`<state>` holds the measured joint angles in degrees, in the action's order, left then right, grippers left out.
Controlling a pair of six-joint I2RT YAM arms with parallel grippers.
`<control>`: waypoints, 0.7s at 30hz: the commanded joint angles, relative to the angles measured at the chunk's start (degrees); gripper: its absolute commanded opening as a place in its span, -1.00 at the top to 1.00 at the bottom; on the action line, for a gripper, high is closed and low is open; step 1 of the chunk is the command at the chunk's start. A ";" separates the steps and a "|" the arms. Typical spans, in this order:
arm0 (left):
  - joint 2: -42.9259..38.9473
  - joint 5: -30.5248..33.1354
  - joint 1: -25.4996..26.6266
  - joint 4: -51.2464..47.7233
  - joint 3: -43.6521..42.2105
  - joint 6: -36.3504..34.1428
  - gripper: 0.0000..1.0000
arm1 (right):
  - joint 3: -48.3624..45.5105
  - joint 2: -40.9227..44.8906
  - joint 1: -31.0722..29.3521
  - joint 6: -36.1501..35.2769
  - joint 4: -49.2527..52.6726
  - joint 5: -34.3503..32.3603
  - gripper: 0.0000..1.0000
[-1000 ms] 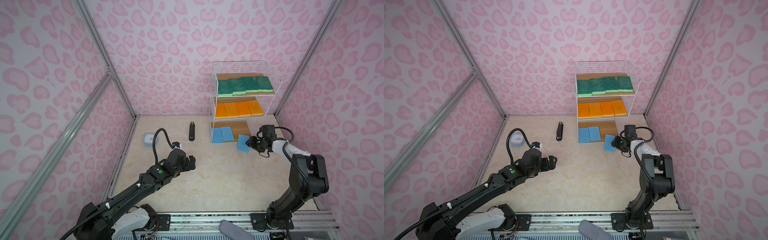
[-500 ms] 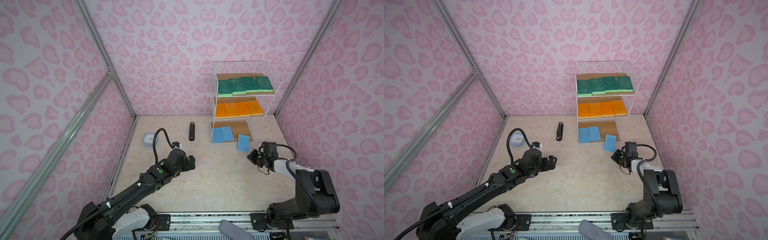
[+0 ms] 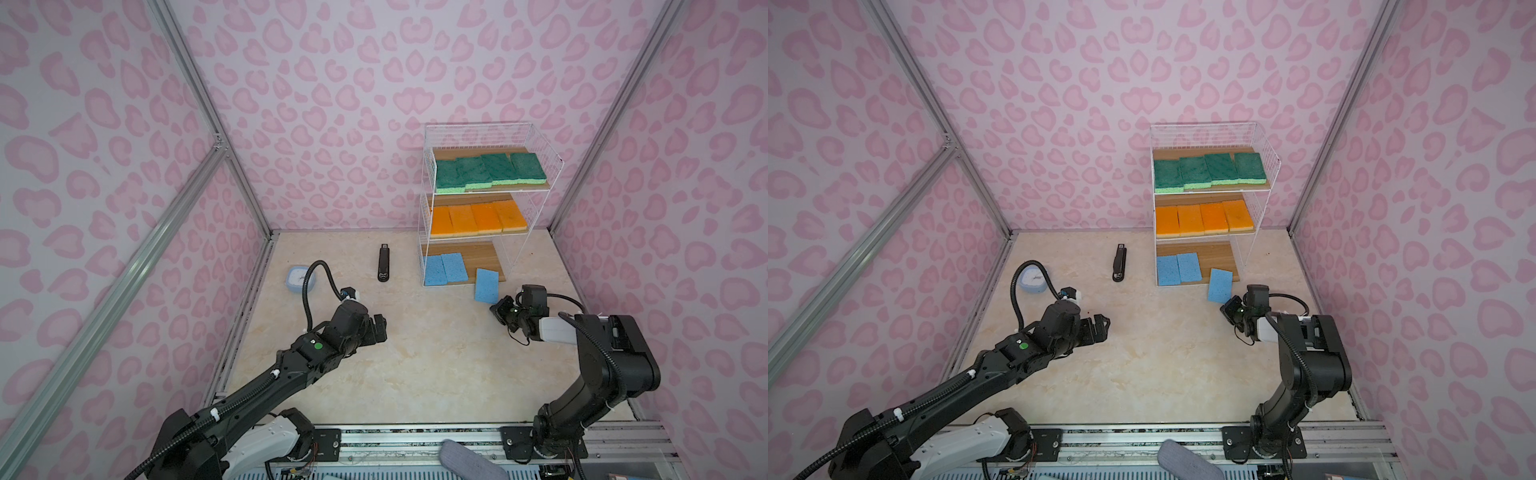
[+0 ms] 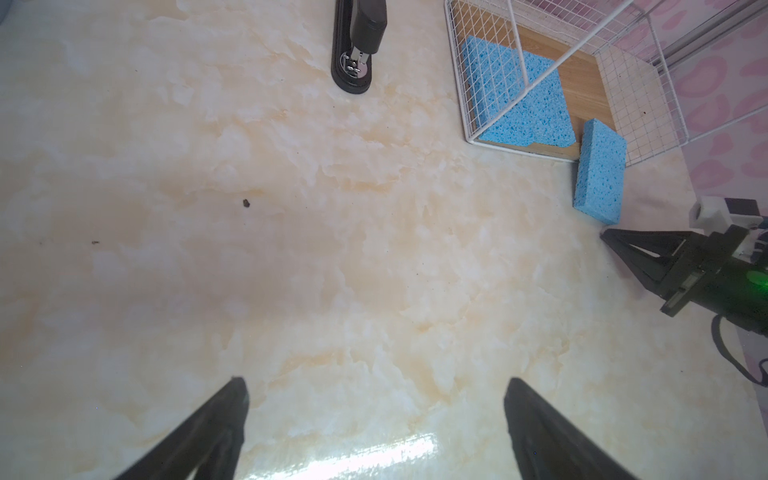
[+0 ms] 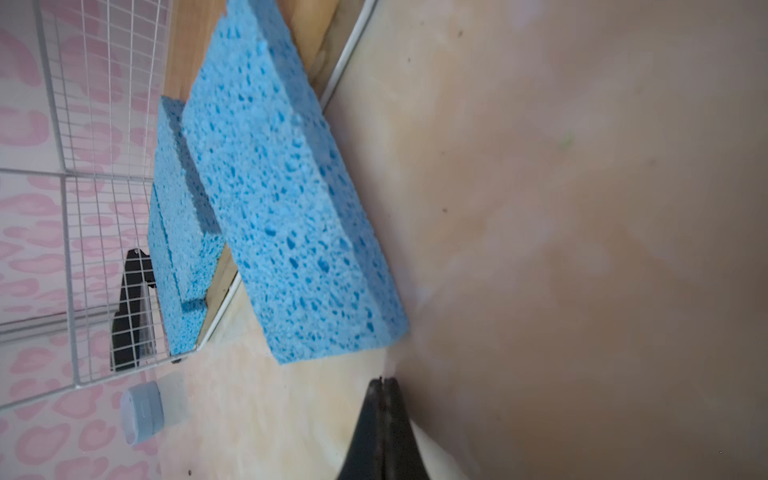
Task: Place and organize the cleaning sponges onto the shelf
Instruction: 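Lower the blue sponge onto the bottom shelf beside the other blue sponges, then open the right gripper and release the sponge against the others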
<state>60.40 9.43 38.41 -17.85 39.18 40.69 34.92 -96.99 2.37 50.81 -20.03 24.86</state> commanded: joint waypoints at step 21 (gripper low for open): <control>0.85 -2.66 -4.57 -0.75 1.91 -2.55 -0.95 | 8.69 -9.62 0.64 6.64 -8.23 1.84 0.84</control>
<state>60.84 7.25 34.06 -18.33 40.07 38.92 43.48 -105.80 3.20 56.58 -25.58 25.71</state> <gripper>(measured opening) 0.972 0.078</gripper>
